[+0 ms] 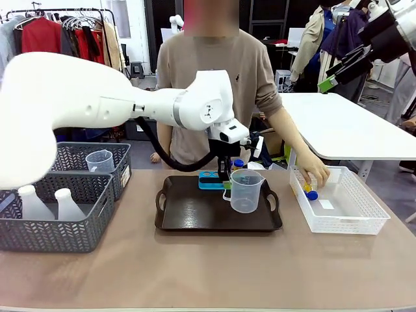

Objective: Prepare the laboratory tools.
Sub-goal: Pick up one Large Measuring Cup and place it on the Handle tray.

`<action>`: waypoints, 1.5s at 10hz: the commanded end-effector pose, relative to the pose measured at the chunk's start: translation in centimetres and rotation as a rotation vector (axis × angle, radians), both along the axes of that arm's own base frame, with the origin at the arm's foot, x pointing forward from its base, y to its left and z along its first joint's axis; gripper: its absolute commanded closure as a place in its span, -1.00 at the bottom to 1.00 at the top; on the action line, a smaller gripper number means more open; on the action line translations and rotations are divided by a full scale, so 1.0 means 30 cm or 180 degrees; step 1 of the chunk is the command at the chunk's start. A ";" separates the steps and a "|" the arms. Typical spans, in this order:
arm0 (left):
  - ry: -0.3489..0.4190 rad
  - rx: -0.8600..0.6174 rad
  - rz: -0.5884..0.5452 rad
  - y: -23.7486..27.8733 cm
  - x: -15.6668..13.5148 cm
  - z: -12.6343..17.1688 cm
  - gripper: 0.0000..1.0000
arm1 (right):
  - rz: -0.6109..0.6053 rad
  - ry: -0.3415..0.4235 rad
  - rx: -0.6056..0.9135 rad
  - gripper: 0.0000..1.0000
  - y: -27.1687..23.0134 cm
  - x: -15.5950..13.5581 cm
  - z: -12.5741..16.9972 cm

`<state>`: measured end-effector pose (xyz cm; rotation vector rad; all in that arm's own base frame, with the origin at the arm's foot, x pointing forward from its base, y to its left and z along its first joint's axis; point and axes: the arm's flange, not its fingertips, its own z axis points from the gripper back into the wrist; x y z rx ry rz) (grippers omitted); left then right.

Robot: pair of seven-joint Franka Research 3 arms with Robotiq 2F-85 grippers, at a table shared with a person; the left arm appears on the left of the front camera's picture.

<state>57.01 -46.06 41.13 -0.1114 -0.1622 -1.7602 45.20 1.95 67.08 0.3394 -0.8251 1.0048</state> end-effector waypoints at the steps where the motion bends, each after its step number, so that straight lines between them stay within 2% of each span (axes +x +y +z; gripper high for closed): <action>1: -0.0125 -0.0014 -0.0028 -0.032 0.084 -0.026 1.00 | 0.0033 -0.0004 0.0049 -1.00 -0.001 0.000 0.002; 5: -0.0116 0.0076 -0.0020 -0.042 0.119 -0.077 1.00 | 0.0033 -0.0004 0.0049 -1.00 -0.001 0.000 0.002; 6: -0.0105 0.0075 -0.0023 -0.046 0.115 -0.080 0.90 | 0.0033 -0.0004 0.0049 -1.00 -0.001 0.000 0.002; 11: -0.0033 0.0011 0.0007 -0.033 0.086 -0.037 -1.00 | 0.0033 -0.0004 0.0049 -1.00 -0.001 0.000 0.002; 15: 0.0043 -0.0027 0.0059 0.025 0.051 0.022 -1.00 | 0.0033 -0.0004 0.0049 -1.00 -0.001 0.000 0.002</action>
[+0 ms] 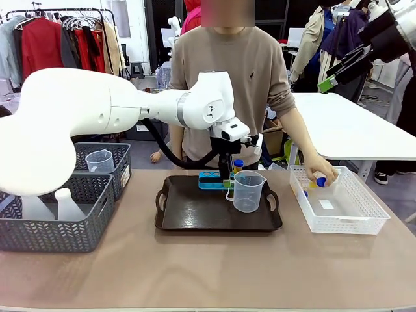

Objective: Prepare the laboratory tools.
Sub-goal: Pick up one Large Measuring Cup and place it on the Handle tray, then pick up one Small flask and place it on the Handle tray.

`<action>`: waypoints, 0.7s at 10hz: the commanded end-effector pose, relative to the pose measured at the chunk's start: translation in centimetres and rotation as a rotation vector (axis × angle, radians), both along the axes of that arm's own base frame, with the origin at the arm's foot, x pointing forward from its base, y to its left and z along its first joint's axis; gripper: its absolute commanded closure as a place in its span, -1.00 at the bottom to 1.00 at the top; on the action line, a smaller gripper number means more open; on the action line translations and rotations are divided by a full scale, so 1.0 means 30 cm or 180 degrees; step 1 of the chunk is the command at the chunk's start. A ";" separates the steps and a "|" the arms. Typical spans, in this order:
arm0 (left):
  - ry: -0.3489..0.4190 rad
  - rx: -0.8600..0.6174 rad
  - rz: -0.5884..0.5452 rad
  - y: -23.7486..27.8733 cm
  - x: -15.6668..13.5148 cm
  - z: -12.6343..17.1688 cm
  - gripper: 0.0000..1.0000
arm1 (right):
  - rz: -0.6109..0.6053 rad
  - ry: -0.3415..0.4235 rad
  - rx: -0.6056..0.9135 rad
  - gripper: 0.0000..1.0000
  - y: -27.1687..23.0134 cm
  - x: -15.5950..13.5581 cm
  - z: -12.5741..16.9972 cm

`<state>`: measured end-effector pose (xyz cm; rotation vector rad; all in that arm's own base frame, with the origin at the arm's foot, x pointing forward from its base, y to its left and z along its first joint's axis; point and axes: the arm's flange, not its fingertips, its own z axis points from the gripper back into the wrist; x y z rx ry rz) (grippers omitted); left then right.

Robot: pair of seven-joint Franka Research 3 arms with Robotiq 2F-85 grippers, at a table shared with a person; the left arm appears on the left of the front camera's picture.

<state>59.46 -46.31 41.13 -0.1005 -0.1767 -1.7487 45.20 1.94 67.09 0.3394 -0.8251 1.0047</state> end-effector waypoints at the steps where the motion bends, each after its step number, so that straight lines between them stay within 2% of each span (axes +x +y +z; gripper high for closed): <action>1: 0.0125 -0.0026 0.0032 0.041 -0.047 0.038 -1.00 | 0.0033 -0.0004 0.0049 -1.00 -0.001 0.000 0.002; 4: 0.0171 -0.0122 0.0074 0.048 -0.084 0.083 -1.00 | 0.0033 -0.0004 0.0049 -1.00 -0.001 0.000 0.002; 5: 0.0060 -0.0019 0.0018 0.020 -0.030 0.060 -1.00 | 0.0033 -0.0004 0.0049 -1.00 -0.001 0.000 0.002; 7: 0.0060 -0.0019 0.0018 0.020 -0.030 0.060 -1.00 | 0.0033 -0.0004 0.0049 -1.00 -0.001 0.000 0.002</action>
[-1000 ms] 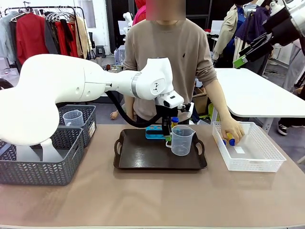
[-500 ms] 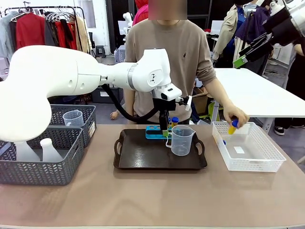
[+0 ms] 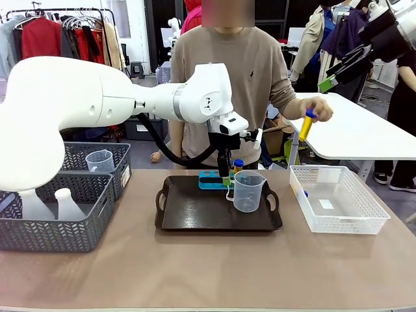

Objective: Prepare the laboratory tools.
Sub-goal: Pick up one Small flask and place it on the Handle tray.

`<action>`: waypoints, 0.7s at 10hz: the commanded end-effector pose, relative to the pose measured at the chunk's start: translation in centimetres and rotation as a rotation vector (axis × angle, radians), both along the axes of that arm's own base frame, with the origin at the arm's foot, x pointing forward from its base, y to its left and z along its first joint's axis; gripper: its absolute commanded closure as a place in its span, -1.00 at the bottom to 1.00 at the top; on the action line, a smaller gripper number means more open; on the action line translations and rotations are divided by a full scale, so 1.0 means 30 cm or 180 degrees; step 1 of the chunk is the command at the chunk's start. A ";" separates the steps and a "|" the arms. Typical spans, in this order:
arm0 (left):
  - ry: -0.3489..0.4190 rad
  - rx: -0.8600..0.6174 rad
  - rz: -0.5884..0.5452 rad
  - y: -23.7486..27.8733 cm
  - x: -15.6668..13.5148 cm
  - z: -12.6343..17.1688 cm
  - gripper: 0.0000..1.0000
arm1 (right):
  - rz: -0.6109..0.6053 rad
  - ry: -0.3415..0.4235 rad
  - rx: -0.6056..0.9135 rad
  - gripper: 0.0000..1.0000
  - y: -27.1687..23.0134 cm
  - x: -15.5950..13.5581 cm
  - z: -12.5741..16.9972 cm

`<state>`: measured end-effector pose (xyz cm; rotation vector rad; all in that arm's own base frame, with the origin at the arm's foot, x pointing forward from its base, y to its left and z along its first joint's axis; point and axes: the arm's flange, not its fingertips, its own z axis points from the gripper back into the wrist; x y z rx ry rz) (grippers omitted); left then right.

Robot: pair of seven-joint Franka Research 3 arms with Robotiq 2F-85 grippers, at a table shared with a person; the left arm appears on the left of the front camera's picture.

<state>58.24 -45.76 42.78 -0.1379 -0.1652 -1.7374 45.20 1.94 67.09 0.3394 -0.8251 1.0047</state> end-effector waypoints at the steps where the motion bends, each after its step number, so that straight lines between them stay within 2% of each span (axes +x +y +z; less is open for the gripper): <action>1: -0.0043 0.0025 -0.0006 0.002 0.011 0.005 -1.00 | 0.0033 -0.0004 0.0049 -1.00 -0.001 0.000 0.002; 2: 0.0000 0.0000 0.0000 0.000 0.000 0.000 -1.00 | 0.0033 -0.0004 0.0049 -1.00 -0.001 0.000 0.002; 3: 0.0054 0.0065 0.0183 0.055 -0.003 0.052 -1.00 | 0.0033 -0.0004 0.0049 -1.00 -0.001 0.000 0.002; 4: -0.0003 0.0036 0.0135 0.128 -0.027 0.130 -1.00 | 0.0033 -0.0004 0.0049 -1.00 -0.001 0.000 0.002; 6: -0.0071 0.0029 0.0388 0.246 -0.116 0.268 -1.00 | 0.0033 -0.0004 0.0049 -1.00 -0.001 0.000 0.002; 7: -0.0027 0.0027 0.0524 0.323 -0.159 0.346 -1.00 | 0.0033 -0.0004 0.0049 -1.00 -0.001 0.000 0.002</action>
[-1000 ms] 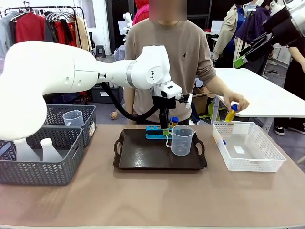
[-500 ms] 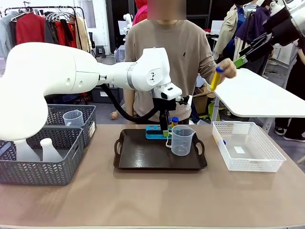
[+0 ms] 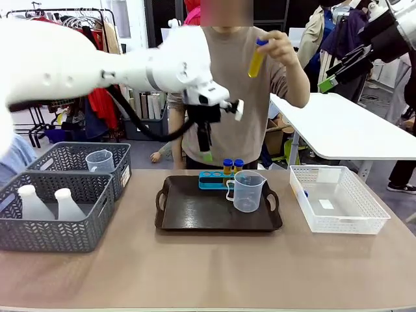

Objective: Prepare the laboratory tools.
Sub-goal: Pick up one Small flask and place it on the Handle tray.

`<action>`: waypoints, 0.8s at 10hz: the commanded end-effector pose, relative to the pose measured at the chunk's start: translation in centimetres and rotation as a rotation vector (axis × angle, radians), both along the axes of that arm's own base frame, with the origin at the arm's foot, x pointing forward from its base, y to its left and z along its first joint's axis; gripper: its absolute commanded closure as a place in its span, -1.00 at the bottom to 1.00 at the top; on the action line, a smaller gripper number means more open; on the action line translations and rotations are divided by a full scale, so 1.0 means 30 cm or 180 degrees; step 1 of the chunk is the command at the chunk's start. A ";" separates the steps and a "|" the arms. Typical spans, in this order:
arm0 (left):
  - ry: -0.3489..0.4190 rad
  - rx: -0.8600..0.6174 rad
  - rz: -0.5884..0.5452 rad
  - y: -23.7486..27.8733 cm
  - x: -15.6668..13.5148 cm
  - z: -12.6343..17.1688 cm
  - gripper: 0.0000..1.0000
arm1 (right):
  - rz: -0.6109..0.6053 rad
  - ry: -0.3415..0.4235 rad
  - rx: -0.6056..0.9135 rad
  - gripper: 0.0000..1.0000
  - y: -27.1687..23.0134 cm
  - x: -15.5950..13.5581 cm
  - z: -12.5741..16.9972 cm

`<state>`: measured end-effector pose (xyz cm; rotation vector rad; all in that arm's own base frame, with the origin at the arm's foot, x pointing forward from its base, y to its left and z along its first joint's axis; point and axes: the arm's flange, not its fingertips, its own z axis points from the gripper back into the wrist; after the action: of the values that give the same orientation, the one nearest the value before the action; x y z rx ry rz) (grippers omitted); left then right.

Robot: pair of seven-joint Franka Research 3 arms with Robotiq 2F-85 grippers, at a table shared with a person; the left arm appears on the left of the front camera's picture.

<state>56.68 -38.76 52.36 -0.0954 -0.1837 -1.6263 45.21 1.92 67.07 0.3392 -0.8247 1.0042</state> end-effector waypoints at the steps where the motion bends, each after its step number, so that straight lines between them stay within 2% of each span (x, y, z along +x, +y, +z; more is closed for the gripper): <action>1: -0.0019 -0.0054 0.0350 0.148 -0.141 0.086 -1.00 | 0.0034 -0.0005 0.0049 -1.00 0.000 -0.001 0.002; 4: -0.0123 -0.0117 0.0943 0.348 -0.224 0.286 -1.00 | 0.0034 -0.0005 0.0049 -1.00 0.000 -0.001 0.002; 5: -0.0234 -0.0083 0.1130 0.400 -0.247 0.349 -1.00 | 0.0034 -0.0005 0.0049 -1.00 0.000 -0.001 0.002; 7: -0.0384 -0.0020 0.1482 0.488 -0.274 0.424 -1.00 | 0.0034 -0.0005 0.0049 -1.00 0.000 -0.001 0.002; 8: -0.0376 -0.0041 0.1658 0.533 -0.275 0.450 -1.00 | 0.0034 -0.0005 0.0049 -1.00 0.000 -0.001 0.002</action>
<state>49.00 -23.37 66.84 0.0167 -0.2939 -1.1713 45.20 1.92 67.07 0.3390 -0.8244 1.0042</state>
